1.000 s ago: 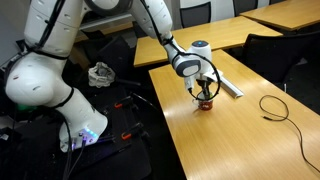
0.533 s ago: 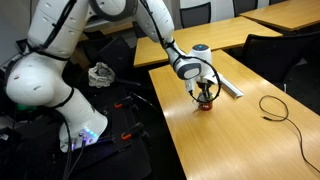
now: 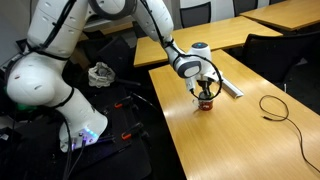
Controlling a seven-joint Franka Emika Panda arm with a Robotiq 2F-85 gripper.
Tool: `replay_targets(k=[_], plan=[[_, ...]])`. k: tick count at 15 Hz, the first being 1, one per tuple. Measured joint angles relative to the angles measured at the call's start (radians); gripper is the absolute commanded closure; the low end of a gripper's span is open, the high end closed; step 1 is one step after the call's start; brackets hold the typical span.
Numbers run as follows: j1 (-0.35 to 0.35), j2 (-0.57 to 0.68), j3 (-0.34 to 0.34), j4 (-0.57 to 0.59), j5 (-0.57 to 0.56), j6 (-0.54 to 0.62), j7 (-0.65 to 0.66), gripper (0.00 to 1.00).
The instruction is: Pick the marker from the cup and put it on the table
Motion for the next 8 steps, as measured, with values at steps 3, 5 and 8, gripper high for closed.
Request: replay_targets(k=[3, 5, 8], plan=[[0.035, -0.047, -0.048, -0.03, -0.011, 0.0, 0.0, 0.95], [0.049, -0.097, -0.073, -0.065, -0.013, 0.001, 0.001, 0.95], [0.035, -0.183, -0.087, -0.124, -0.012, -0.016, 0.001, 0.95]])
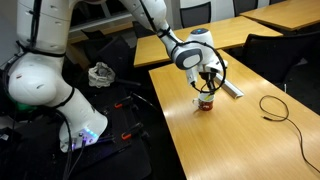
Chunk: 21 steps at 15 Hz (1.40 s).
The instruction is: Pick the marker from the cup and put it on the table
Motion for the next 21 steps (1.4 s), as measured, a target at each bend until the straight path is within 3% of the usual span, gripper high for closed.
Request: replay_targets(k=[5, 11, 13, 21], plan=[[-0.1, -0.083, 0.004, -0.024, 0.0, -0.251, -0.029, 0.95], [-0.252, -0.04, 0.075, 0.007, 0.028, -0.556, -0.114, 0.95], [-0.278, 0.014, 0.085, 0.036, 0.04, -0.597, -0.114, 0.95], [-0.353, 0.247, 0.141, 0.207, 0.137, -0.583, -0.14, 0.95]])
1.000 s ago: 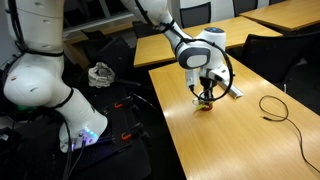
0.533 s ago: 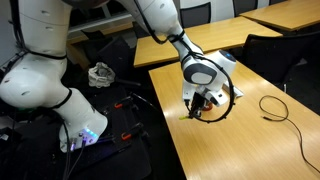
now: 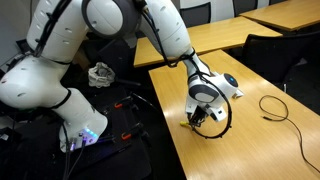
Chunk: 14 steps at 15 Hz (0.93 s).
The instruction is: Pick the marker from the cup and put it on the table
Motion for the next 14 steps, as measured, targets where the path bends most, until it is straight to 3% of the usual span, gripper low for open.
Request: replay_targets(k=[1, 2, 9, 14], plan=[[-0.004, 0.021, 0.003, 0.027, 0.0, -0.005, -0.009, 0.56], [-0.006, 0.04, 0.003, 0.052, 0.0, -0.01, -0.009, 0.54], [-0.037, 0.048, 0.053, 0.117, 0.003, 0.013, -0.155, 0.04], [-0.011, -0.107, 0.053, 0.035, -0.018, 0.057, -0.187, 0.0]])
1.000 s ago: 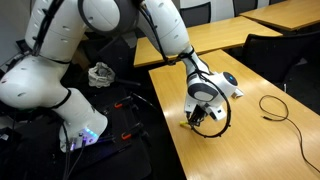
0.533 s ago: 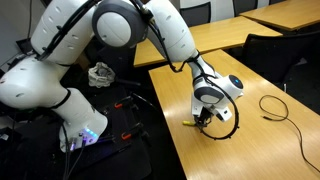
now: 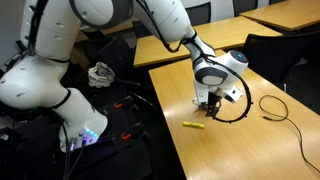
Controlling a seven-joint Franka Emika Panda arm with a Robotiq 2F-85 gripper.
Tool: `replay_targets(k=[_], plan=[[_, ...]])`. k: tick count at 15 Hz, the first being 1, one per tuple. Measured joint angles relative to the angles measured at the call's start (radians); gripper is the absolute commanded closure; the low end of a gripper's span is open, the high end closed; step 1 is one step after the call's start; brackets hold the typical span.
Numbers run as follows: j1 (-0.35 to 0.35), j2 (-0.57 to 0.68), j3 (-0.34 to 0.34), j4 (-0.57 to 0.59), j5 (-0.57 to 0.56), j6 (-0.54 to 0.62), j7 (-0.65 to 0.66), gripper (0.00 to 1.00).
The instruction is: Pick the marker from the cup and put it on the table
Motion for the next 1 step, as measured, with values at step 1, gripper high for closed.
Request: replay_targets(k=[1], plan=[[0.008, -0.037, 0.0, -0.028, -0.003, 0.011, 0.0, 0.0]])
